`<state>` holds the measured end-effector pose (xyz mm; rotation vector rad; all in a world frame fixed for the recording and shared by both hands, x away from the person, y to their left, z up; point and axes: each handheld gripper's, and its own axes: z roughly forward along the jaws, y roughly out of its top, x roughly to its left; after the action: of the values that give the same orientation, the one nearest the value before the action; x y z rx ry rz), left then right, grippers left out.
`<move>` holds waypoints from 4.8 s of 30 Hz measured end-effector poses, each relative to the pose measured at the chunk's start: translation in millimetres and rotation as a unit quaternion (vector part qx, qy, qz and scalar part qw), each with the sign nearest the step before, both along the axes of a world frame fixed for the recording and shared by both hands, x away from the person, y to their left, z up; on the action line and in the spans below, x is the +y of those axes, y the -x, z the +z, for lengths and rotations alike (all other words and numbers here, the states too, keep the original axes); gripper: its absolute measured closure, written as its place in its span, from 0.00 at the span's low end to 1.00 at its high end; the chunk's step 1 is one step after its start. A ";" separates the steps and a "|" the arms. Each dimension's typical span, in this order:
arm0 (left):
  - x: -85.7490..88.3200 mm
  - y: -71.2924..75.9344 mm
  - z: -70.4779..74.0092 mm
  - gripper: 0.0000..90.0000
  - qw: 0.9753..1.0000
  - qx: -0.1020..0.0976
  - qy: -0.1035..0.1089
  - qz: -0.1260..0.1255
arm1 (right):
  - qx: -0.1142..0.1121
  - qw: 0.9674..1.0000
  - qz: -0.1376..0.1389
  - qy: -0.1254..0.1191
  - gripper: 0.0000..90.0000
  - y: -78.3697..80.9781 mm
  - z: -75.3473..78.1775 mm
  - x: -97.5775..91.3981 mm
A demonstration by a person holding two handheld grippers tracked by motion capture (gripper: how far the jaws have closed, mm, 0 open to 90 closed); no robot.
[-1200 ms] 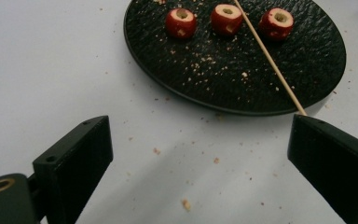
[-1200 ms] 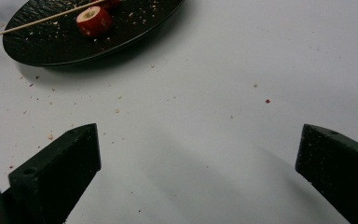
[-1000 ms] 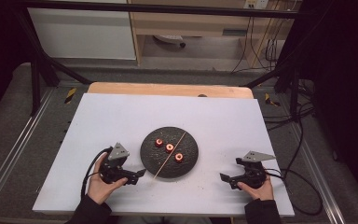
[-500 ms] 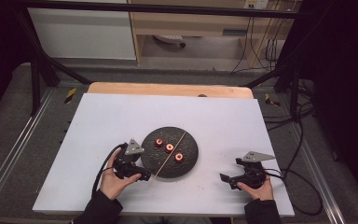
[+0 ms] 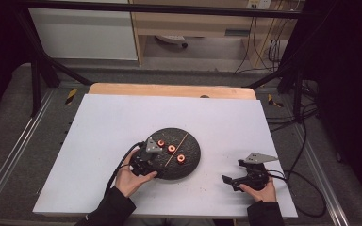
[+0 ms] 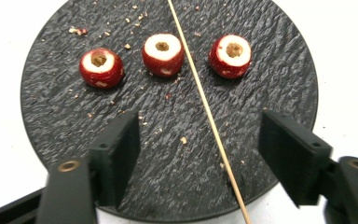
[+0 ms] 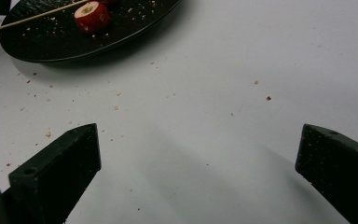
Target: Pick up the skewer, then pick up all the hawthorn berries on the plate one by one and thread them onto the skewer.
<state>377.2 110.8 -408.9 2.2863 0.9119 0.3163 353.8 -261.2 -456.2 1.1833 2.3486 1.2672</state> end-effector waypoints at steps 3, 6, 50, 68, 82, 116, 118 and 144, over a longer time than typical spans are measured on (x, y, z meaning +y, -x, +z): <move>-4.9 -3.4 -3.0 0.43 1.000 0.008 -0.007 0.004 | 0.002 1.000 -0.001 0.000 0.01 0.5 0.4 -0.1; -8.9 -6.1 -4.8 0.51 1.000 0.015 -0.017 0.005 | 0.002 1.000 -0.001 -0.001 0.01 0.5 0.7 -0.4; -22.0 -6.1 -8.1 0.98 0.996 0.041 -0.034 0.068 | 0.004 1.000 0.000 -0.001 0.01 0.3 0.4 -0.1; 30.8 9.3 -1.4 0.98 0.998 -0.009 0.040 0.044 | 0.008 1.000 -0.004 0.003 0.01 0.1 -0.4 0.4; 81.1 29.0 -7.3 0.98 0.993 -0.049 0.102 0.041 | 0.016 1.000 -0.012 0.001 0.01 -0.7 -1.5 2.7; 124.6 49.9 -28.9 0.98 0.988 -0.069 0.138 0.020 | 0.006 0.999 -0.011 0.029 0.01 -8.2 19.3 49.1; 124.2 50.0 -29.3 0.98 0.988 -0.069 0.138 0.020 | 0.006 1.000 -0.008 0.030 0.01 -9.4 25.0 55.7; 123.6 50.5 -29.0 0.98 0.988 -0.070 0.135 0.011 | 0.049 0.993 0.023 0.100 0.15 -47.3 65.2 149.6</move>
<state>326.7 234.3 -437.9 1.9822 0.8534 0.3379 401.1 -111.6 -391.0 1.1588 2.5175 0.9785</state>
